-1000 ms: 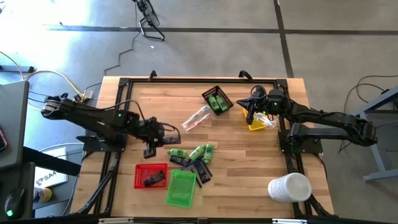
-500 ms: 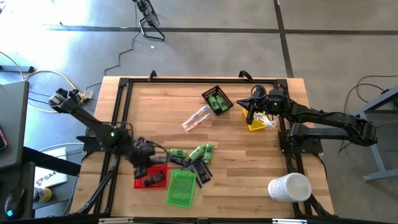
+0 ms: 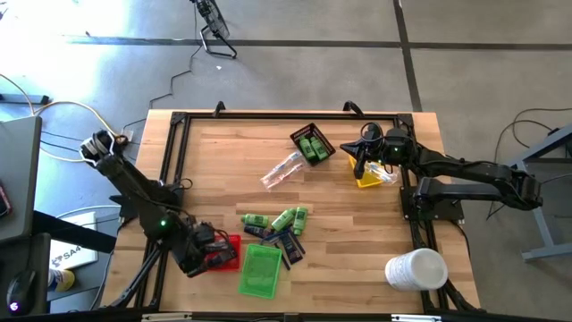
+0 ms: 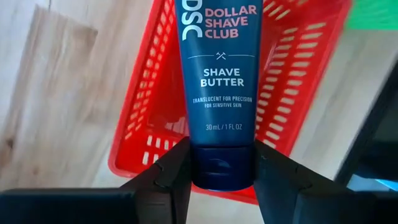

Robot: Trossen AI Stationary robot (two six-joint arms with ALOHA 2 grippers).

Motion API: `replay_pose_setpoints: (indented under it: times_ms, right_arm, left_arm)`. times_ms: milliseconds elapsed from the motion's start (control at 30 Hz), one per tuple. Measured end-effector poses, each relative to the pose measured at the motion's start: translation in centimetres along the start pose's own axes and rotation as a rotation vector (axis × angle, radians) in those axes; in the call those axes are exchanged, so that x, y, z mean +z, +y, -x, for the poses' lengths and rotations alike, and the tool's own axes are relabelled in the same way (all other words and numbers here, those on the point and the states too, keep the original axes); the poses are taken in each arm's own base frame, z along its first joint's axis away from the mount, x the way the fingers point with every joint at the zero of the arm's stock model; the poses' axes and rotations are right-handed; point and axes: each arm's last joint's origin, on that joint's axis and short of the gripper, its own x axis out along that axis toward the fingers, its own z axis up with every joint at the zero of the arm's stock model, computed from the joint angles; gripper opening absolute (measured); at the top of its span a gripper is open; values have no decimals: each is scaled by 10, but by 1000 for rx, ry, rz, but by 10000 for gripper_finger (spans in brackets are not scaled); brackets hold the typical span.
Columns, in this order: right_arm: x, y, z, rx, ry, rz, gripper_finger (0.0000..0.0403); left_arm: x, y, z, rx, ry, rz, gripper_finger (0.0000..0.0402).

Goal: Pick & Place Travel size toiletries
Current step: Put the shave cream into the red bin, then put the right razor into the green bin

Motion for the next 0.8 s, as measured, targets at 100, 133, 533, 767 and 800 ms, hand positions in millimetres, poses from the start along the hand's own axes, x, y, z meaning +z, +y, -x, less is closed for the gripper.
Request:
replay_pose_setpoints:
  times_ms: [100,133,533,767,800]
  right_arm:
    - [0,0,0,0,0,0,2]
    - [0,0,0,0,0,0,2]
    - [0,0,0,0,0,0,2]
    - [0,0,0,0,0,0,2]
    - [0,0,0,0,0,0,2]
  left_arm:
    - [-2,-3,-4,10,8,22,132]
    - [-3,-3,-5,14,11,24,132]
    - [-2,-6,-6,-17,12,33,173]
    - [-2,-6,-6,-17,13,14,178]
    - [-2,-6,-6,-16,12,2,178]
